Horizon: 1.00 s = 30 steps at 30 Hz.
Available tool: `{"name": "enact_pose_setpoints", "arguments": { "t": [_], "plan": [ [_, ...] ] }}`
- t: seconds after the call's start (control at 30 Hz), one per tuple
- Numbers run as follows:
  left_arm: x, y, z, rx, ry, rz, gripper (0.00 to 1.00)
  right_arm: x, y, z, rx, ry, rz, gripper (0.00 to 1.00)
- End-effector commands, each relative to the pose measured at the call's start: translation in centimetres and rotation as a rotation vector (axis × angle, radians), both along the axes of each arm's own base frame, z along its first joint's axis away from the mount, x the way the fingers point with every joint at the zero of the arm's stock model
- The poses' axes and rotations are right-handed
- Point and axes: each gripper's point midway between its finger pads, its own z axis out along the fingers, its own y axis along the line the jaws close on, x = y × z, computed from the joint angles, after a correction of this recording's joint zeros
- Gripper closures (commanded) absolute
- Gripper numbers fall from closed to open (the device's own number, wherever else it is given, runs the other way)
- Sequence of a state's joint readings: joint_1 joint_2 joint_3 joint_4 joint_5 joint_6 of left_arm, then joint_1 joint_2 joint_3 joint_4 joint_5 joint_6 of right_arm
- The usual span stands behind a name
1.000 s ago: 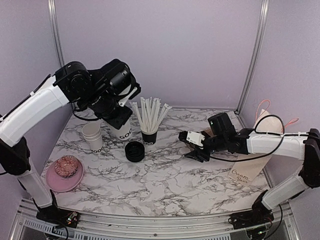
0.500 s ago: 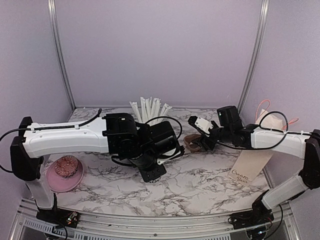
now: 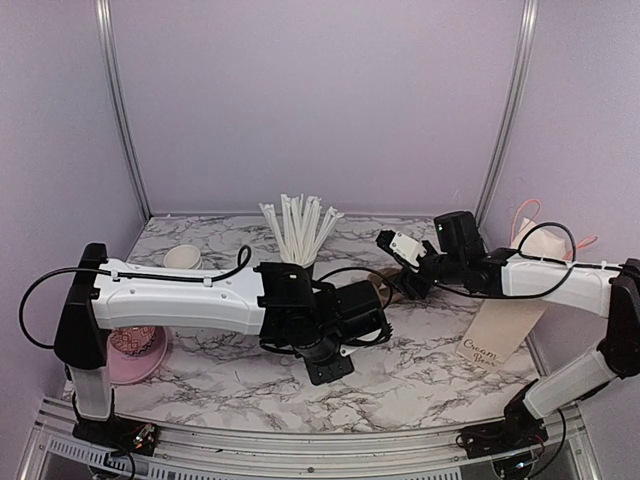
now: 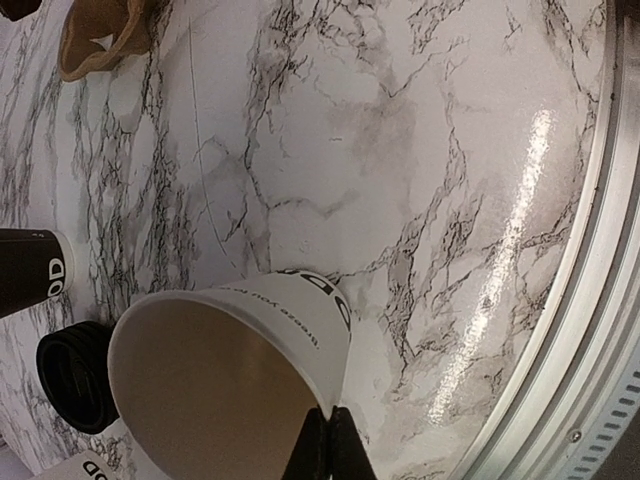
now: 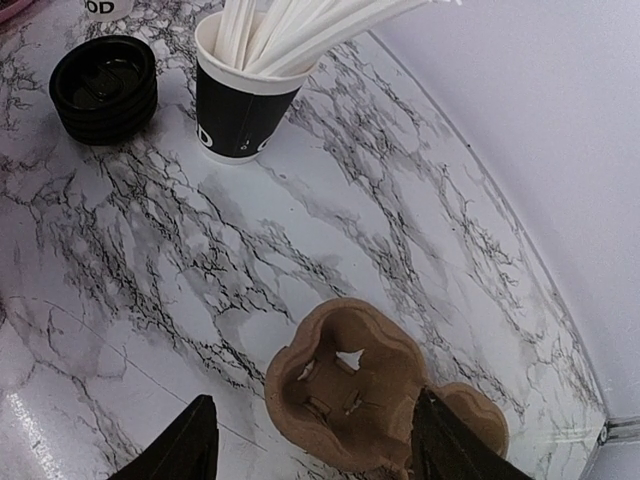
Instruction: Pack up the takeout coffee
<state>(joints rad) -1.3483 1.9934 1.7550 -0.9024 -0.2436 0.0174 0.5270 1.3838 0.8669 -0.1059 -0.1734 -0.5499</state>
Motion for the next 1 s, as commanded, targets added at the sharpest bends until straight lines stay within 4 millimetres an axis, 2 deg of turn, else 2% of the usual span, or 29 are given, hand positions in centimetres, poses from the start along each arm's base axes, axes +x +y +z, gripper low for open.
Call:
{"name": "enact_pose_setpoints", "arguments": {
  "t": [0.0,0.13,0.2,0.23,0.3,0.37,0.43,0.53,0.63,0.77,0.97],
  "plan": [
    [0.3,-1.1,0.5,-0.024,-0.022,-0.025,0.95,0.4,0.0,0.2,0.014,-0.004,-0.010,0.36],
    [0.4,-1.1,1.1,-0.031,-0.030,-0.027,0.79,0.4,0.2,0.0,0.014,0.004,-0.001,0.36],
    [0.4,-1.1,2.3,-0.055,-0.040,-0.029,0.74,0.3,0.2,0.0,0.014,0.004,0.003,0.36],
    [0.6,-1.1,3.4,-0.076,-0.052,-0.023,0.72,0.3,0.2,0.0,0.015,0.005,0.004,0.36],
    [1.3,-0.7,7.2,-0.155,-0.094,0.012,0.63,0.1,0.3,0.0,0.018,0.009,0.011,0.36],
    [3.0,0.7,10.5,-0.228,-0.121,0.079,0.54,-0.1,0.5,0.1,0.023,0.011,0.025,0.36],
    [5.6,2.8,11.5,-0.254,-0.121,0.191,0.50,-0.3,0.5,0.2,0.028,0.011,0.034,0.36],
    [9.4,6.4,10.5,-0.209,-0.138,0.330,0.50,-0.4,0.5,0.2,0.029,0.009,0.039,0.36],
    [12.9,9.1,8.1,-0.157,-0.105,0.450,0.53,-0.4,0.5,0.1,0.024,0.010,0.040,0.36],
    [14.9,9.3,4.2,-0.109,-0.009,0.500,0.54,-0.6,0.5,0.2,0.026,0.012,0.048,0.36],
    [17.7,9.9,-0.1,-0.003,-0.034,0.569,0.54,-0.8,0.4,0.4,0.026,0.003,0.049,0.36]
  ]
}}
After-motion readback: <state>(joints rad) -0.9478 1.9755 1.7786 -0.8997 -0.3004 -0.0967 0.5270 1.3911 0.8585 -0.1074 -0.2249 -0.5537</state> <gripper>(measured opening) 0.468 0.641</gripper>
